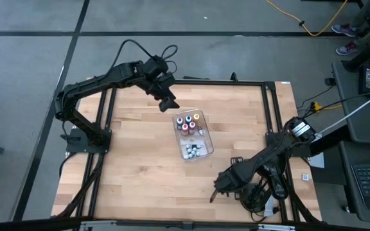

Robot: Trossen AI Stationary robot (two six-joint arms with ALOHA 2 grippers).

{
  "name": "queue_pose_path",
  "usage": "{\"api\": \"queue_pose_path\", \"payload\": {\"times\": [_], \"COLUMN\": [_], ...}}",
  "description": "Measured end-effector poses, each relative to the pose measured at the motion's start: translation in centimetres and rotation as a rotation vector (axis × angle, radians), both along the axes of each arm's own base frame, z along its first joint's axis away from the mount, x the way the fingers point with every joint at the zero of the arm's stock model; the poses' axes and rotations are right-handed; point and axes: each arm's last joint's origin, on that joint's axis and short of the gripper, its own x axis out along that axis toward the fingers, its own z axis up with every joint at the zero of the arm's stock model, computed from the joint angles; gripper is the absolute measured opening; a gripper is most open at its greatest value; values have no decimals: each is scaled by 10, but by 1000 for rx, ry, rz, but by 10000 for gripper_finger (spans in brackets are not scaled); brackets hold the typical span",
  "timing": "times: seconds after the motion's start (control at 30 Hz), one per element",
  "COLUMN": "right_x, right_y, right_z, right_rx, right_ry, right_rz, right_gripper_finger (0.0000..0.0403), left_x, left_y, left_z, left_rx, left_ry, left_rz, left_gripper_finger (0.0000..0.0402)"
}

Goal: Pick & Place food coloring
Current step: Put the small red food coloring bottle into the bottom of the bin

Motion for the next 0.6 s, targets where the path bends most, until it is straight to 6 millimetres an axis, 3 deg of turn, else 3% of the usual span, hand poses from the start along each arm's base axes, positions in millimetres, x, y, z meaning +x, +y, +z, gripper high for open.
{"api": "queue_pose_path", "payload": {"times": [0.23,0.6], "right_x": [-7,-4], "right_y": [13,18], "right_z": [0,-1], "right_rx": [19,3], "right_ry": [-26,-100], "right_rz": [119,119], "right_gripper_finger": [259,259], "left_x": [0,0], "left_y": [0,0], "left_z": [0,0], "left_rx": [-32,-21], "left_ry": [4,3], "left_rz": [31,20], "left_gripper_finger": [294,294]}}
